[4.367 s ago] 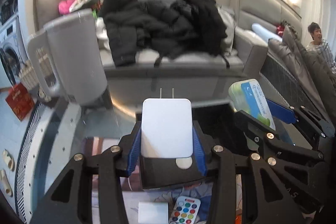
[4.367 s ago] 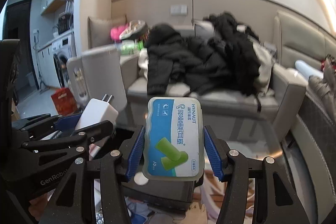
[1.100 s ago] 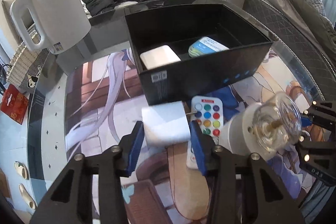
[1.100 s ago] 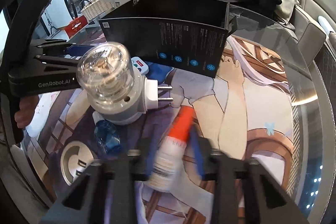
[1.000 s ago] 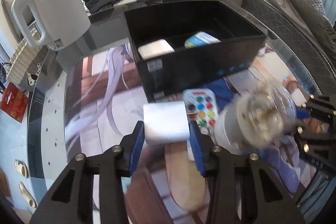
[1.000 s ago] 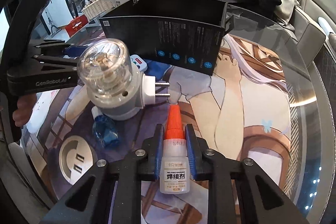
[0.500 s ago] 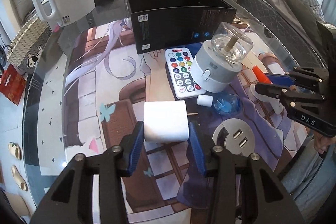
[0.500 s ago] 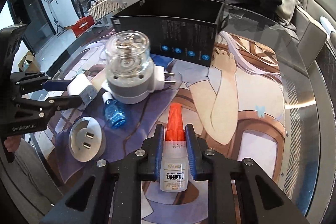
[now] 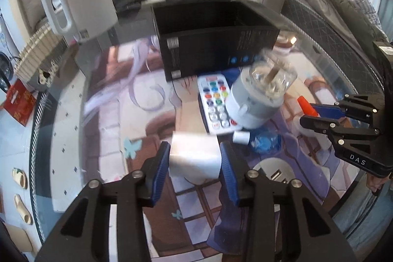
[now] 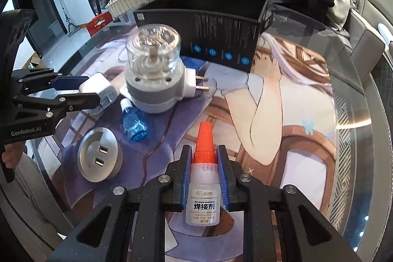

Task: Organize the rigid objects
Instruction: 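Close left gripper on white charger while right gripper grasps glue bottle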

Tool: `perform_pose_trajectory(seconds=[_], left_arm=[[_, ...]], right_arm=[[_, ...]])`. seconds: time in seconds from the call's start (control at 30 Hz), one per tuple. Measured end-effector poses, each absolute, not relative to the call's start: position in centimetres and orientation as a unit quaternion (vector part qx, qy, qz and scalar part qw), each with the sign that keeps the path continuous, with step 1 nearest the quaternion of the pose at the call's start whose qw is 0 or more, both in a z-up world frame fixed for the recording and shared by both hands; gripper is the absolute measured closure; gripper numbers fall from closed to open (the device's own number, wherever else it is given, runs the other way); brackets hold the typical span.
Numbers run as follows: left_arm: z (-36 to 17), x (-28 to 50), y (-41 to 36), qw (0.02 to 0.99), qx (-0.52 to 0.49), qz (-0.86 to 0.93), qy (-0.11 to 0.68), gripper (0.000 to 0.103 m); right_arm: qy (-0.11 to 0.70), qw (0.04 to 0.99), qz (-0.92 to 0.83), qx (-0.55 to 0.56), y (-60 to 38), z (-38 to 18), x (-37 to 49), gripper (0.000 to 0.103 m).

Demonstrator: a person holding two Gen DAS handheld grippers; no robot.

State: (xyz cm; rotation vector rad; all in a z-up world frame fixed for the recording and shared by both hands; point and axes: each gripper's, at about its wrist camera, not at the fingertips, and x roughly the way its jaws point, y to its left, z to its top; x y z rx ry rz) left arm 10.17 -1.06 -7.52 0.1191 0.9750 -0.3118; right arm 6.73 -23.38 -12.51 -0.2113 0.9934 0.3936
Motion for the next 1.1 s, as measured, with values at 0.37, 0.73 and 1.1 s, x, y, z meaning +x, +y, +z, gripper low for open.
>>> perform_pose_trajectory(seconds=[0.37, 0.73, 1.1], left_arm=[[-8.4, 9.8, -1.4, 0.865, 0.071, -0.15, 0.473, 0.061], [-7.8, 8.6, -0.8, 0.857, 0.129, -0.213, 0.45, 0.041], [-10.3, 9.0, -1.5, 0.802, 0.235, -0.313, 0.451, 0.036]], right_arm=[[0.454, 0.866, 0.186, -0.093, -23.2, -11.6, 6.6, 0.082], [0.48, 0.852, 0.186, -0.097, -23.3, -13.0, 6.8, 0.081], [0.491, 0.842, 0.203, -0.088, -23.5, -12.8, 6.2, 0.076]])
